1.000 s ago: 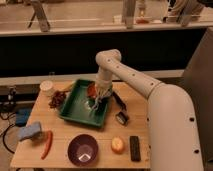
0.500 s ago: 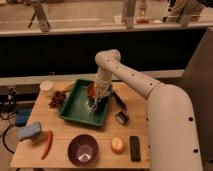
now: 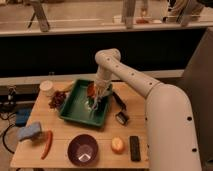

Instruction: Place towel in tray

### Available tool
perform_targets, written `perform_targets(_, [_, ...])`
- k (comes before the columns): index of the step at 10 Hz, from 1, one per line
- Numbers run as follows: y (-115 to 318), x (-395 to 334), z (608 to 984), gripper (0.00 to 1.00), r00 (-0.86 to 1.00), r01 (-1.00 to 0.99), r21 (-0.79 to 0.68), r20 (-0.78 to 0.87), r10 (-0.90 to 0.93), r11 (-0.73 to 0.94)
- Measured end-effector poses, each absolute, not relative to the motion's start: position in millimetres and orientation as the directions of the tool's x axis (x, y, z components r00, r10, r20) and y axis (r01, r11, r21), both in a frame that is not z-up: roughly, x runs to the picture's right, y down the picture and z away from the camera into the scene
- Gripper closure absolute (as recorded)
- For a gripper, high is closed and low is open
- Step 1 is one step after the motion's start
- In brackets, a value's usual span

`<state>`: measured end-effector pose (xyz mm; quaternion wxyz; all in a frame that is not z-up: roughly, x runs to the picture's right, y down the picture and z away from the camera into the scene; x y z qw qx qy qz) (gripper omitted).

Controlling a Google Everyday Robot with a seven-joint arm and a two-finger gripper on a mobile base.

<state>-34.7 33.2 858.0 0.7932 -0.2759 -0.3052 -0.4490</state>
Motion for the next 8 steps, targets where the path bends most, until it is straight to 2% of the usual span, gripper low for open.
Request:
perform_targets(4, [68, -52, 838, 0.25, 0.282, 0.925, -0.090, 0.814, -0.508, 0.369])
perform_targets(5, [73, -59, 834, 0.21, 0.245, 0.935, -0.061, 0.822, -0.514, 0.348])
perform_targets(8, [77, -69, 824, 0.20, 0.078, 0.962, 0.099, 0.796, -0.601, 0.256])
